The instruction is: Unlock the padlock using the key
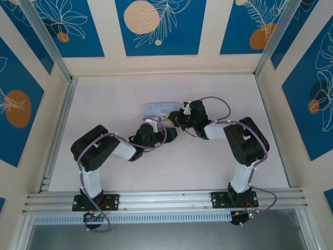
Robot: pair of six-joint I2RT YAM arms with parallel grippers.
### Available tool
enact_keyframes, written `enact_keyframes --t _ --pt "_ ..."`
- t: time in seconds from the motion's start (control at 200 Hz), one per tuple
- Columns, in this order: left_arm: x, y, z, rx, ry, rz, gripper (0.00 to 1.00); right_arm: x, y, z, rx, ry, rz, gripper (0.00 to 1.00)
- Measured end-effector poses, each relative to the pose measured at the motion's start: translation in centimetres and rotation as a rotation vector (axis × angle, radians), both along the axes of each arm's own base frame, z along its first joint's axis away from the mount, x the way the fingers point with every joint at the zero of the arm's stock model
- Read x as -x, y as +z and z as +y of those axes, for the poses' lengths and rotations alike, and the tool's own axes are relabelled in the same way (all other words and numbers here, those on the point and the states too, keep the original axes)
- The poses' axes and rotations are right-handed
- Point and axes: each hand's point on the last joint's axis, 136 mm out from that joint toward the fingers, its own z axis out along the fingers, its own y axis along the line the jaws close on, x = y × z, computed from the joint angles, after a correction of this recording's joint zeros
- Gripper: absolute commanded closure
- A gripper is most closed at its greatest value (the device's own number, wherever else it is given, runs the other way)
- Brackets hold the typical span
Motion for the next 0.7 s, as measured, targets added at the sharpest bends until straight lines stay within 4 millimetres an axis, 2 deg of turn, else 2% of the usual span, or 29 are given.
enact_keyframes --t 0.225,0.7 --pt "-0.36 0.49 -0.10 0.082 0.041 0.021 0.01 -0.21 0.24 0.03 -0.009 -0.007 -0.007 1.00" --pt "-0.45 0.21 -0.44 0.092 0.105 0.006 0.01 -0.80 0.44 -0.07 -0.012 -0.031 -0.016 1.00"
